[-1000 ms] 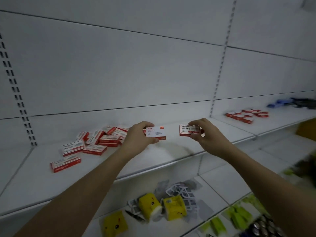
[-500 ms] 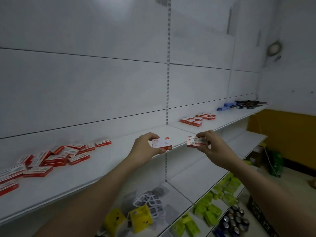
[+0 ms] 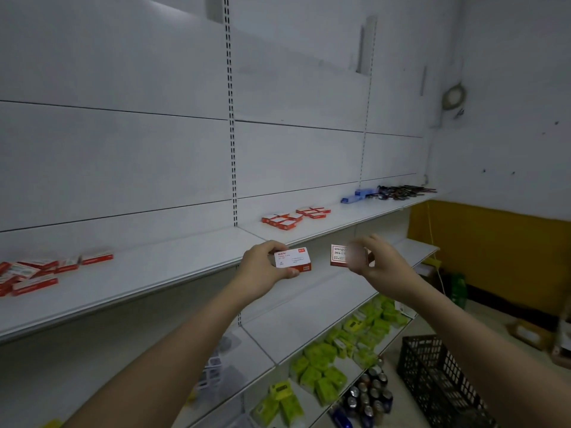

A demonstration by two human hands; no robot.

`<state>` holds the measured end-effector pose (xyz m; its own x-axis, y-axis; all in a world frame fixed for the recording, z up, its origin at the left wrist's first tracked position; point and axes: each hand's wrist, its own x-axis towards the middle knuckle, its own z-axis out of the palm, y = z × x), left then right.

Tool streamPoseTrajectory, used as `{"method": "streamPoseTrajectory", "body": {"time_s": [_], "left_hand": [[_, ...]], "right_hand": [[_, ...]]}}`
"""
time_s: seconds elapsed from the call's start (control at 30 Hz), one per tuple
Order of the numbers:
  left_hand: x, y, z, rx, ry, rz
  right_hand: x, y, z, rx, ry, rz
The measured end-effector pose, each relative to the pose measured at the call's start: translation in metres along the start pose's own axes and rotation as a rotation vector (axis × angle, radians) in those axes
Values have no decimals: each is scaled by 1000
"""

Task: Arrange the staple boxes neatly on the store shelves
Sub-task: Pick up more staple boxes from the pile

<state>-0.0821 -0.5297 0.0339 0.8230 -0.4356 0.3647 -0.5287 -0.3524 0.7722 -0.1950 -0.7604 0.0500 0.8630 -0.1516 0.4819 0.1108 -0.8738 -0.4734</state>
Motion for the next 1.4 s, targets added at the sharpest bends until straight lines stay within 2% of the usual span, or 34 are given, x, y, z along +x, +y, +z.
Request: {"method": "streamPoseTrajectory", "body": {"time_s": [0.27, 0.53, 0.87, 0.97, 1.1, 1.27, 1.4], "left_hand": [[33, 27, 44, 37, 6, -3], [112, 3, 108, -4, 17, -21], [273, -35, 202, -42, 29, -49], [315, -46, 218, -31, 45, -71], [364, -56, 229, 39, 58, -107], [410, -73, 238, 108, 147, -180], [431, -87, 251, 158, 234, -255]], "right_hand": [[14, 68, -31, 30, 3, 15], [72, 144, -22, 39, -39, 30], [199, 265, -19, -45, -126, 36], [236, 298, -16, -25, -85, 56], [284, 337, -1, -8, -123, 32], [352, 374, 29, 75, -145, -3], [404, 407, 65, 119, -200, -104]]}}
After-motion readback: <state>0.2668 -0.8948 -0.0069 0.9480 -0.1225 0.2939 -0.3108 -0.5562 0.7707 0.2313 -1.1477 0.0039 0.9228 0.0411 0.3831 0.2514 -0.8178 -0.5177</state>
